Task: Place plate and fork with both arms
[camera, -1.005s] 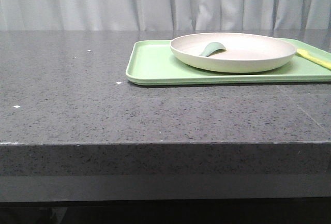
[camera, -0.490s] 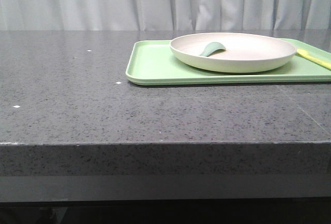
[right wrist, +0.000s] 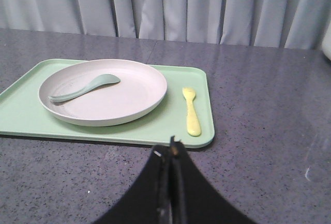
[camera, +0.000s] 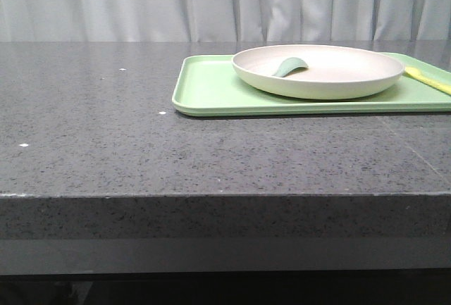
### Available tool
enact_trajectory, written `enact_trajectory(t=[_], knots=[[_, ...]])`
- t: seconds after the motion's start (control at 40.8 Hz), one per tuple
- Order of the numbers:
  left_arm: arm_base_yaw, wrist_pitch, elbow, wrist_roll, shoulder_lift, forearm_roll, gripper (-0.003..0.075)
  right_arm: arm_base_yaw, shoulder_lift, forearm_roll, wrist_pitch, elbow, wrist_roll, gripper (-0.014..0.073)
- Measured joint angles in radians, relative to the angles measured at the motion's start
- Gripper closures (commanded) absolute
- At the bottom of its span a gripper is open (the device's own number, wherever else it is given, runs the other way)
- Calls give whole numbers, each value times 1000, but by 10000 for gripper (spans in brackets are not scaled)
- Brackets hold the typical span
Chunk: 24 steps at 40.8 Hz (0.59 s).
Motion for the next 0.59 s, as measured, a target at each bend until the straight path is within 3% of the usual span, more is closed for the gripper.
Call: enact_trajectory(t=[0.172, 0.441, 0.588], knots=[[52, -88, 104, 0, -45, 20, 738, 0, 0, 0, 0, 0, 0, 661], [271, -102, 273, 0, -137, 24, 738, 0, 0, 0, -2, 0, 0, 661], [336, -109, 342, 0, -137, 24, 738, 0, 0, 0, -1, 0, 0, 661]])
